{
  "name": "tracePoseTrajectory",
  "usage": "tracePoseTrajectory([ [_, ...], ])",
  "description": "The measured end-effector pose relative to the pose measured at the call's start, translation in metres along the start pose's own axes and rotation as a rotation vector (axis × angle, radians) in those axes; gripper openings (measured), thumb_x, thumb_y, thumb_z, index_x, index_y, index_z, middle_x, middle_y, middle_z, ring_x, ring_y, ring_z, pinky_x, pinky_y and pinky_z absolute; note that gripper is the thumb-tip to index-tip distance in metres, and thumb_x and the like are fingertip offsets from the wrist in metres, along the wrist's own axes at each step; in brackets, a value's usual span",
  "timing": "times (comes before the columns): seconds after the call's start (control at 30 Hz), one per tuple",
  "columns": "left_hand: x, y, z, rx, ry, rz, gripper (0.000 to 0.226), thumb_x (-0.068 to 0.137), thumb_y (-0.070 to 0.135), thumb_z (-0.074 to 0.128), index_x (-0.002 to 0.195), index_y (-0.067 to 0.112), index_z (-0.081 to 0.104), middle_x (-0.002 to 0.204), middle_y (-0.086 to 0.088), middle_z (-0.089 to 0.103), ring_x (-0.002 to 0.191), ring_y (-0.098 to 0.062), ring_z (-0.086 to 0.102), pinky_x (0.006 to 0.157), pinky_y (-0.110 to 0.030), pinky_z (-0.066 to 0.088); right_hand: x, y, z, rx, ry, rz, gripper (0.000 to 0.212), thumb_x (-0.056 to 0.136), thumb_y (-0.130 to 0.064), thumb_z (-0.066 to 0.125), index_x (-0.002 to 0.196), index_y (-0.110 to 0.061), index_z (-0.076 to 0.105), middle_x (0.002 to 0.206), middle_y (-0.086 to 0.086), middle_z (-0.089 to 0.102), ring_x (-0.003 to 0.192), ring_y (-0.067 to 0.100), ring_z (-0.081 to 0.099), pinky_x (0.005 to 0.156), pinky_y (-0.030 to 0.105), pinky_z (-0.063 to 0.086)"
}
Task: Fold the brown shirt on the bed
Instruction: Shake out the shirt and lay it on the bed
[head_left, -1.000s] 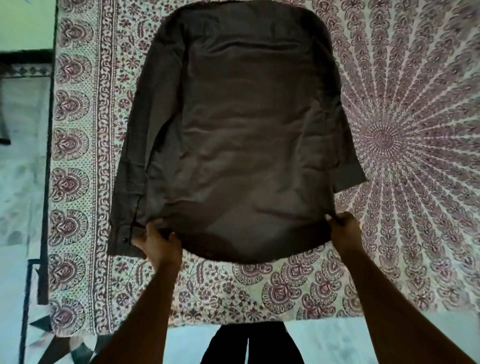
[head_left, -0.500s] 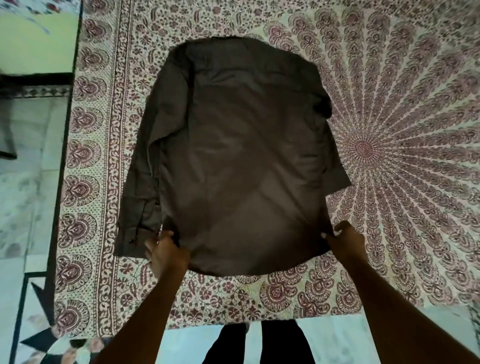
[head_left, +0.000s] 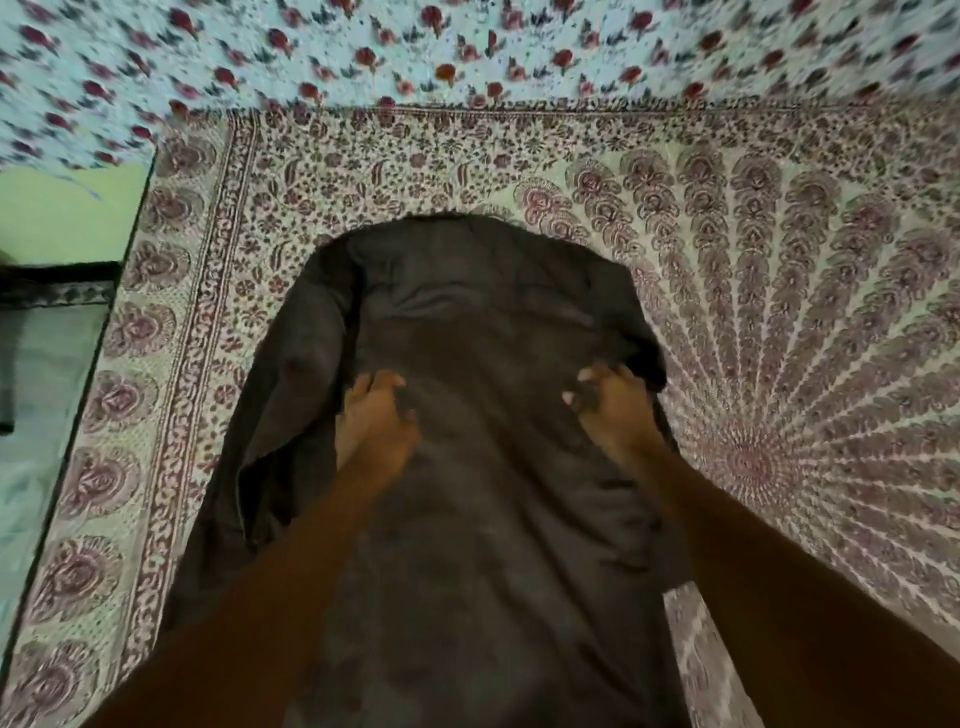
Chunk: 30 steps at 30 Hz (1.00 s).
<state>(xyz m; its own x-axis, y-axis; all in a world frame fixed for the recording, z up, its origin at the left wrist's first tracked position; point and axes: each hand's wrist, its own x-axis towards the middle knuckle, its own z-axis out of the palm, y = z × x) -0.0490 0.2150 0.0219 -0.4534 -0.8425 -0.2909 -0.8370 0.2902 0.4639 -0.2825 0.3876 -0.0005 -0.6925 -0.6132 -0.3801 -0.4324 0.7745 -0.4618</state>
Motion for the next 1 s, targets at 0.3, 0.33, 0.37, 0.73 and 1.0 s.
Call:
tracePoseTrajectory([
  [0.3, 0.183, 0.025, -0.016, 0.143, 0.173, 0.026, 0.065, 0.092, 0.017, 0.062, 0.151, 0.009, 0.036, 0.16, -0.016, 0.032, 0.151, -0.036, 0.025, 0.118, -0.063, 0.023, 0.173, -0.067, -0.016, -0.2, 0.014, -0.187, 0.044, 0.099, -0.024, 0.055, 0.142, -0.021, 0.046, 0.151, 0.011, 0.033, 0.141, 0.04, 0.024, 0.109, 0.067, 0.032],
  [0.33, 0.204, 0.02, -0.02, 0.147, 0.171, 0.007, 0.067, 0.093, 0.017, 0.06, 0.153, 0.008, 0.032, 0.161, -0.018, 0.03, 0.152, -0.036, 0.022, 0.118, -0.062, 0.02, 0.19, -0.073, -0.017, -0.183, 0.024, -0.188, 0.051, 0.097, -0.019, 0.057, 0.146, -0.022, 0.042, 0.155, 0.01, 0.03, 0.144, 0.04, 0.02, 0.11, 0.068, 0.031],
  [0.37, 0.22, 0.016, -0.024, 0.139, 0.16, -0.015, 0.069, 0.091, 0.017, 0.061, 0.153, 0.008, 0.032, 0.16, -0.019, 0.031, 0.151, -0.037, 0.024, 0.118, -0.062, 0.02, 0.204, -0.079, -0.019, -0.177, 0.031, -0.186, 0.06, 0.094, -0.012, 0.058, 0.149, -0.023, 0.038, 0.159, 0.008, 0.028, 0.148, 0.038, 0.017, 0.111, 0.069, 0.029],
  [0.73, 0.202, -0.006, -0.015, 0.122, -0.12, 0.142, 0.059, 0.071, 0.031, 0.061, 0.128, 0.019, 0.065, 0.115, -0.016, 0.071, 0.116, -0.037, 0.062, 0.112, -0.055, 0.036, 0.202, -0.07, -0.011, -0.551, 0.036, -0.382, 0.022, 0.081, -0.016, 0.065, 0.102, -0.015, 0.066, 0.103, 0.011, 0.067, 0.105, 0.034, 0.063, 0.105, 0.049, 0.031],
  [1.0, 0.095, -0.021, -0.04, 0.116, -0.311, 0.287, 0.078, 0.072, 0.034, 0.053, 0.141, -0.003, 0.054, 0.148, -0.022, 0.047, 0.131, -0.042, 0.051, 0.11, -0.048, 0.043, 0.06, -0.009, -0.031, 0.044, -0.069, -0.31, 0.024, 0.087, -0.013, 0.058, 0.11, -0.005, 0.056, 0.099, 0.017, 0.065, 0.089, 0.038, 0.063, 0.078, 0.047, 0.055],
])
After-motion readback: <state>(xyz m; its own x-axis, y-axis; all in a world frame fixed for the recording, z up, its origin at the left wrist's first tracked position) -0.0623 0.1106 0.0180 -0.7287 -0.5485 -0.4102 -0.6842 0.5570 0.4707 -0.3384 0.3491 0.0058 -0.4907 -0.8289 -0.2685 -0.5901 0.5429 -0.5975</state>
